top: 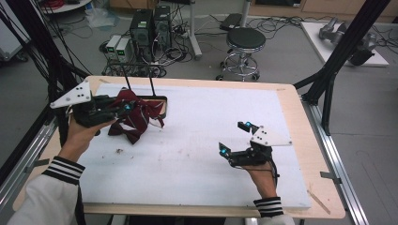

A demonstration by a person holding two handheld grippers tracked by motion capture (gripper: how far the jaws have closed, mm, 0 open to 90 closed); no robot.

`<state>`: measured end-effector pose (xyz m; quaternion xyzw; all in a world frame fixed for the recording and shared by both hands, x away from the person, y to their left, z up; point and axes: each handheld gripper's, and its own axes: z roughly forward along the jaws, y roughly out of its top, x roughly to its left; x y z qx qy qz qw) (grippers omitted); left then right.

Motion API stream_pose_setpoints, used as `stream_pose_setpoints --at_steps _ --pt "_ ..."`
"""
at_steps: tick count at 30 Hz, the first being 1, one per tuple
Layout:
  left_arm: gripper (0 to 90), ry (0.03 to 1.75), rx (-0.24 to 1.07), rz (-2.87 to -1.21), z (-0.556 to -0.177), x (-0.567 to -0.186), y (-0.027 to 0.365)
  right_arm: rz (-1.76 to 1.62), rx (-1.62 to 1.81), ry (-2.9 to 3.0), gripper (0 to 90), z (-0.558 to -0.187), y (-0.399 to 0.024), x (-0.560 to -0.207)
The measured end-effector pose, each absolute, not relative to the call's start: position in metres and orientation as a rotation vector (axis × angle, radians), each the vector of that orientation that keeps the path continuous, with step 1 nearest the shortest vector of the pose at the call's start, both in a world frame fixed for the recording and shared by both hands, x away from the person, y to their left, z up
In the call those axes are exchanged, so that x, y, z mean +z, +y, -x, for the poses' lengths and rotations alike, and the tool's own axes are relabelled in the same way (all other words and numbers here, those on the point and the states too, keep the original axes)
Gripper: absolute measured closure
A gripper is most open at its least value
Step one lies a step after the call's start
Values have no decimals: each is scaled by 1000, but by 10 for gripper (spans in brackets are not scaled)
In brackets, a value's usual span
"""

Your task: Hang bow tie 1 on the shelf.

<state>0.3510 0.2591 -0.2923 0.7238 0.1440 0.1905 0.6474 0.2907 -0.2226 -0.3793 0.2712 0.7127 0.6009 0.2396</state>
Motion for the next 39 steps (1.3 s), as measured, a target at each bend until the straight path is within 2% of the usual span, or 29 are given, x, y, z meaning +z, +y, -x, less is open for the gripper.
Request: stream_pose_setpoints --at_steps 15,39 --pt "820 434 562 -1587 -360 -279 299 -835 1606 1828 6 -274 -265 -402" --pt "820 578 703 -1532 -388 -272 344 -909 1526 1744 6 -263 -285 -436"
